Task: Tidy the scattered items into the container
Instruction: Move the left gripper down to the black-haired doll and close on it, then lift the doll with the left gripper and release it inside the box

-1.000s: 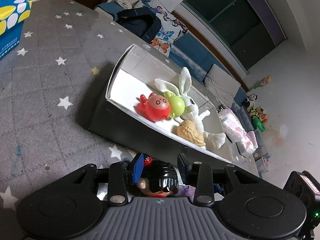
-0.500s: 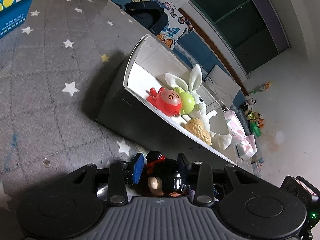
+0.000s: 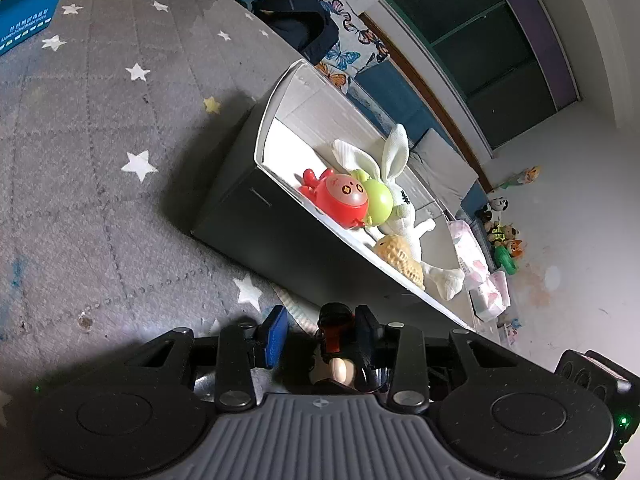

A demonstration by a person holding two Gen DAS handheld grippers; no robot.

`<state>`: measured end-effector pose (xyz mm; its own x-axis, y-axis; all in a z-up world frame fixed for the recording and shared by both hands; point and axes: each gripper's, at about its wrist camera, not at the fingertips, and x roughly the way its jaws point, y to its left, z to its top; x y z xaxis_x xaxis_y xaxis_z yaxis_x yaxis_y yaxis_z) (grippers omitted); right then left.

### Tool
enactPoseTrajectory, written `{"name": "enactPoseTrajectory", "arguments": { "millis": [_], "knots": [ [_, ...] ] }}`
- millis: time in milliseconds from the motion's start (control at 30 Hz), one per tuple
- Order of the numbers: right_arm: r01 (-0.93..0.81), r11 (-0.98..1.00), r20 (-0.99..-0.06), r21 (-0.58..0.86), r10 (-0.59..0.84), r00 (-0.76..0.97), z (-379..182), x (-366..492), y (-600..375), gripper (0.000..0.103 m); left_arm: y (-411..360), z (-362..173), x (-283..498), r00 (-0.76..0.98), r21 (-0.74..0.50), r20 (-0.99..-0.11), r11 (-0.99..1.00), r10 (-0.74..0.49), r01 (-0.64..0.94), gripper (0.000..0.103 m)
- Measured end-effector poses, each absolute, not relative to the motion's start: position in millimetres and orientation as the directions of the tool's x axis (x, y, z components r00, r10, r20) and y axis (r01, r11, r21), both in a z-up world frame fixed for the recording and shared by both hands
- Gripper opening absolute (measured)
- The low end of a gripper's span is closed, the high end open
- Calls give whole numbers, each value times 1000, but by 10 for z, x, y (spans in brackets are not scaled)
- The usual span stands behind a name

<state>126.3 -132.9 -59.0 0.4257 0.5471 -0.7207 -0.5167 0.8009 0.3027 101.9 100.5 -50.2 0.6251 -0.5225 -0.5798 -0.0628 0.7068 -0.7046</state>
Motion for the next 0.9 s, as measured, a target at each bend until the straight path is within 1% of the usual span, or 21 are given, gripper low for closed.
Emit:
{"name": "enactPoseTrajectory", "arguments": {
  "millis": [367,400,533,900],
  "knots": [
    [-534,788,-704,305,564,431,-584,1176,-1360,66,899,-475,964,603,-735,-555,677,-573,-33,39],
    [-537,787,-701,304,567,434,-578,1163,-1366,63,883,-463,955,604,-730,-558,683,-569,-31,39],
    [-539,784,-694,308,573,436,-558,1130,-1401,63,849,-415,920,608,-728,-552,685,-570,-19,39],
    [-542,785,-676,299,575,461,-493,1020,-1473,62,732,-288,817,618,-702,-551,712,-560,19,33]
  ]
}}
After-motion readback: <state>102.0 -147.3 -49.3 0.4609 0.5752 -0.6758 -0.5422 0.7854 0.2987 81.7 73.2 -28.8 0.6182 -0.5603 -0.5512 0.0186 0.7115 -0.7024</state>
